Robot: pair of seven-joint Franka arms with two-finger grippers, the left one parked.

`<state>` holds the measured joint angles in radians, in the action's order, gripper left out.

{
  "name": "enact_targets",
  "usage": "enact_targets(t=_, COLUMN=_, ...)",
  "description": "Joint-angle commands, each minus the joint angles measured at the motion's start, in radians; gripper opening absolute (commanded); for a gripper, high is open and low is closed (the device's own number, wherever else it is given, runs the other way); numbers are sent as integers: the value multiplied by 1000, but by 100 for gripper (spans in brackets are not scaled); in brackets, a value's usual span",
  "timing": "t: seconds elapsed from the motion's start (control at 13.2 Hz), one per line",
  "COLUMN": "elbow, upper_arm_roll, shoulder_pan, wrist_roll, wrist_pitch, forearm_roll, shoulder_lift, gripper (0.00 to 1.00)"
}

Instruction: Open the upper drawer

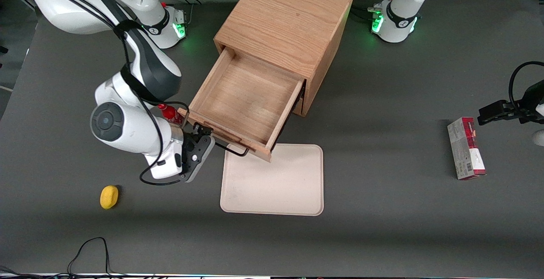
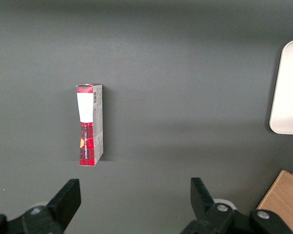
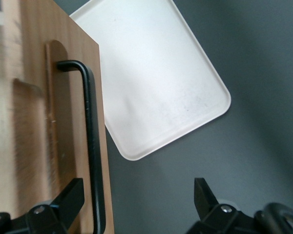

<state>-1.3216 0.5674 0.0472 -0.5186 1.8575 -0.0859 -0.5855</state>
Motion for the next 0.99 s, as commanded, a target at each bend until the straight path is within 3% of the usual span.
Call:
enact_targets(t=0.0, elbow=61, upper_arm_roll=-1, shoulder_pan=-7, wrist_roll=29, wrist_pitch=-38, forearm_roll=-26, shoulder_lift=56, gripper=100)
enact_targets(t=0.15, elbow=73, upper_arm_roll=-23, shoulder_pan=0, wrist_roll=193, wrist_pitch=-59, forearm_roll=-20, shoulder_lift=111, gripper=100)
enact_targets(t=0.46, elbow=14, upper_arm_roll=-112, shoulder_pan=0, wrist_roll=559, wrist_pitch=-318, forearm_roll=-23, shoulder_lift=289, gripper=100)
enact_targets(t=0.68, elbow=-285, upper_arm_roll=-207, shoulder_pan=0, wrist_roll=700, wrist_pitch=-290, forearm_roll=10, shoulder_lift=551, gripper=100)
enact_targets(t=0.84, elbow=-512, upper_arm_roll=-312, shoulder_pan=0, wrist_roll=694, wrist_pitch=-189, forearm_roll=130, shoulder_lift=744, gripper=100)
enact_targets(t=0.91, elbow=-589, upper_arm_roll=-346, shoulder_pan=-1, wrist_roll=687, wrist_pitch=-170, forearm_roll=150, shoulder_lift=819, gripper=100)
